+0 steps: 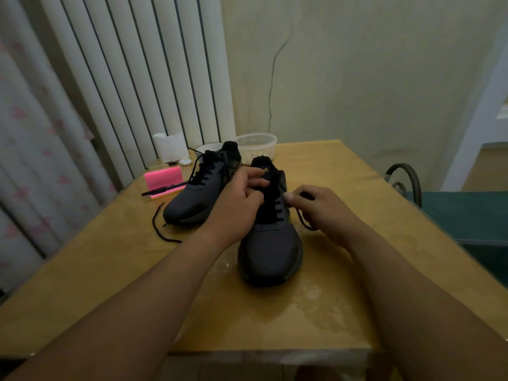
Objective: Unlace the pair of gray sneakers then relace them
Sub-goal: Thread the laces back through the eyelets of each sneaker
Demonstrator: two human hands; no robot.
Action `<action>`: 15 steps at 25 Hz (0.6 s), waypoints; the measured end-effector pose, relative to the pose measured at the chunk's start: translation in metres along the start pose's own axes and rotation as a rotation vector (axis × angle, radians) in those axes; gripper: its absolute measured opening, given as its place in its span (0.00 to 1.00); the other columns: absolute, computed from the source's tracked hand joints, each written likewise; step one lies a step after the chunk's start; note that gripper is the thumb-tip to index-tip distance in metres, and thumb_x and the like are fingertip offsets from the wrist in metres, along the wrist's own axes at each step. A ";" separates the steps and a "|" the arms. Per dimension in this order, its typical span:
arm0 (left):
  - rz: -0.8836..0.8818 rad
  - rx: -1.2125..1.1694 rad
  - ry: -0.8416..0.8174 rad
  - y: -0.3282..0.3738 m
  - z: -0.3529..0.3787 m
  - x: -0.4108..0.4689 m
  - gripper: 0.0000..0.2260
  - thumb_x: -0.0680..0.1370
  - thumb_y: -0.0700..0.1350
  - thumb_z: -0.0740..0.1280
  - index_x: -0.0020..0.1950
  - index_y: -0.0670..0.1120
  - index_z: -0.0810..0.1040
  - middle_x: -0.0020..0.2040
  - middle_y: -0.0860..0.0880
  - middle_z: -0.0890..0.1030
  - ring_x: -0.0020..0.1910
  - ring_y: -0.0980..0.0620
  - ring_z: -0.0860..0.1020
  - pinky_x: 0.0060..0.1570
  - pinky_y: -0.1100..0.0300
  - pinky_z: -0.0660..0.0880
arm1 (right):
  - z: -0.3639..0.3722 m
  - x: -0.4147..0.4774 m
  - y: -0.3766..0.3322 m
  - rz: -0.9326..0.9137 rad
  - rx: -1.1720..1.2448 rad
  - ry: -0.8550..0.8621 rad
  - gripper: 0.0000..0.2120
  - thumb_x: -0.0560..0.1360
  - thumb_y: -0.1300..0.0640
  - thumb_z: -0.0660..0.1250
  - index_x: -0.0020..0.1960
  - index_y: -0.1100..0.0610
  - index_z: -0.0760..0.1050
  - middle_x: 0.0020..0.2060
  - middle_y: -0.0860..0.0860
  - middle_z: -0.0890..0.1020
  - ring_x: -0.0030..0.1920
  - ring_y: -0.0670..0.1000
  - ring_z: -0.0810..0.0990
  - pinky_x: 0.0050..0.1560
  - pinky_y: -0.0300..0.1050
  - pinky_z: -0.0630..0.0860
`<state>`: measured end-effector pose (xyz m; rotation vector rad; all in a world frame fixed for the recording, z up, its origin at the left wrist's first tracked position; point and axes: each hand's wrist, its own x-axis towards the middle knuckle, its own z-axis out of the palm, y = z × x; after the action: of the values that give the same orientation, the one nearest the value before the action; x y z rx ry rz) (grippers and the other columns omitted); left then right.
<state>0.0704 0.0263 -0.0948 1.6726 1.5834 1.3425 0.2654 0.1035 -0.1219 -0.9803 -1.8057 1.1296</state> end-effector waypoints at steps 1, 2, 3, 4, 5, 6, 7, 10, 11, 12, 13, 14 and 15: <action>0.008 0.007 0.002 -0.001 0.000 0.000 0.19 0.83 0.38 0.62 0.71 0.53 0.72 0.61 0.59 0.80 0.48 0.60 0.80 0.49 0.62 0.74 | -0.001 0.001 0.000 0.029 0.085 0.040 0.14 0.81 0.49 0.70 0.42 0.57 0.78 0.29 0.48 0.71 0.30 0.49 0.65 0.29 0.43 0.62; 0.017 0.016 0.003 -0.001 0.000 -0.001 0.19 0.83 0.37 0.62 0.72 0.52 0.72 0.61 0.58 0.80 0.49 0.60 0.80 0.49 0.62 0.74 | -0.004 0.002 0.001 0.081 0.210 0.103 0.14 0.82 0.51 0.68 0.41 0.57 0.76 0.29 0.49 0.70 0.30 0.50 0.64 0.30 0.44 0.61; 0.029 0.028 0.004 -0.002 0.000 -0.001 0.19 0.83 0.37 0.63 0.72 0.52 0.72 0.61 0.58 0.80 0.49 0.61 0.79 0.49 0.63 0.73 | -0.008 0.002 0.002 0.133 0.350 0.166 0.13 0.83 0.54 0.66 0.40 0.56 0.73 0.29 0.50 0.69 0.31 0.51 0.65 0.31 0.45 0.60; 0.042 0.040 0.006 -0.002 0.000 -0.002 0.19 0.83 0.37 0.63 0.72 0.51 0.72 0.61 0.58 0.80 0.48 0.61 0.79 0.49 0.65 0.73 | -0.011 0.004 0.003 0.173 0.479 0.212 0.12 0.83 0.55 0.65 0.41 0.55 0.71 0.29 0.50 0.68 0.31 0.50 0.66 0.32 0.46 0.60; 0.052 0.053 0.010 -0.002 0.001 -0.002 0.19 0.83 0.37 0.63 0.72 0.51 0.71 0.61 0.58 0.80 0.48 0.62 0.79 0.48 0.68 0.73 | -0.012 0.004 0.003 0.195 0.574 0.237 0.11 0.83 0.56 0.64 0.41 0.54 0.70 0.30 0.50 0.68 0.31 0.50 0.68 0.32 0.45 0.61; 0.062 0.068 0.017 -0.002 0.002 -0.002 0.19 0.82 0.36 0.63 0.72 0.51 0.71 0.61 0.58 0.79 0.48 0.62 0.79 0.47 0.70 0.73 | -0.012 0.004 0.003 0.207 0.635 0.248 0.11 0.83 0.57 0.63 0.41 0.54 0.70 0.30 0.49 0.67 0.31 0.49 0.69 0.33 0.44 0.62; 0.074 0.084 0.026 -0.003 0.003 -0.002 0.19 0.82 0.36 0.63 0.72 0.51 0.71 0.60 0.58 0.79 0.48 0.62 0.79 0.46 0.71 0.73 | -0.012 0.004 0.002 0.212 0.678 0.248 0.11 0.83 0.56 0.63 0.41 0.54 0.70 0.30 0.49 0.67 0.30 0.48 0.70 0.33 0.43 0.62; 0.096 0.110 0.040 -0.004 0.005 -0.003 0.19 0.82 0.37 0.63 0.71 0.50 0.72 0.60 0.58 0.79 0.50 0.63 0.78 0.47 0.74 0.73 | -0.016 0.003 0.002 0.220 0.746 0.217 0.12 0.84 0.53 0.64 0.41 0.53 0.70 0.30 0.48 0.63 0.29 0.47 0.64 0.31 0.42 0.58; 0.092 0.098 0.043 -0.005 0.004 -0.002 0.18 0.82 0.37 0.63 0.71 0.50 0.72 0.60 0.58 0.79 0.51 0.62 0.78 0.47 0.73 0.73 | -0.019 0.002 0.001 0.220 0.740 0.216 0.12 0.84 0.51 0.64 0.42 0.53 0.70 0.30 0.48 0.62 0.29 0.47 0.62 0.31 0.42 0.56; 0.082 0.075 0.051 -0.005 0.003 -0.002 0.18 0.82 0.37 0.63 0.70 0.51 0.73 0.59 0.58 0.80 0.51 0.62 0.78 0.48 0.71 0.74 | -0.023 0.002 -0.001 0.214 0.733 0.228 0.12 0.84 0.49 0.64 0.45 0.53 0.71 0.30 0.48 0.63 0.29 0.47 0.62 0.31 0.42 0.56; 0.069 0.043 0.066 -0.005 0.001 -0.002 0.18 0.82 0.36 0.63 0.69 0.51 0.74 0.59 0.57 0.80 0.51 0.60 0.79 0.50 0.66 0.75 | -0.027 0.002 -0.005 0.202 0.734 0.247 0.12 0.85 0.48 0.62 0.47 0.54 0.72 0.30 0.48 0.63 0.29 0.47 0.62 0.30 0.42 0.56; 0.060 0.011 0.088 -0.005 0.000 -0.003 0.17 0.82 0.36 0.64 0.68 0.51 0.74 0.59 0.57 0.81 0.51 0.58 0.79 0.52 0.61 0.77 | -0.030 0.003 -0.012 0.185 0.737 0.262 0.12 0.85 0.47 0.60 0.50 0.55 0.72 0.30 0.48 0.65 0.29 0.47 0.63 0.29 0.41 0.58; 0.062 -0.006 0.110 -0.004 0.000 -0.004 0.17 0.82 0.37 0.64 0.67 0.52 0.75 0.58 0.56 0.80 0.51 0.57 0.80 0.52 0.58 0.78 | -0.033 0.003 -0.021 0.164 0.734 0.259 0.12 0.85 0.49 0.59 0.52 0.56 0.73 0.31 0.48 0.66 0.29 0.48 0.63 0.29 0.42 0.59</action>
<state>0.0694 0.0237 -0.0997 1.6824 1.5984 1.4924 0.2892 0.1109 -0.0917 -0.7801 -0.9850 1.5278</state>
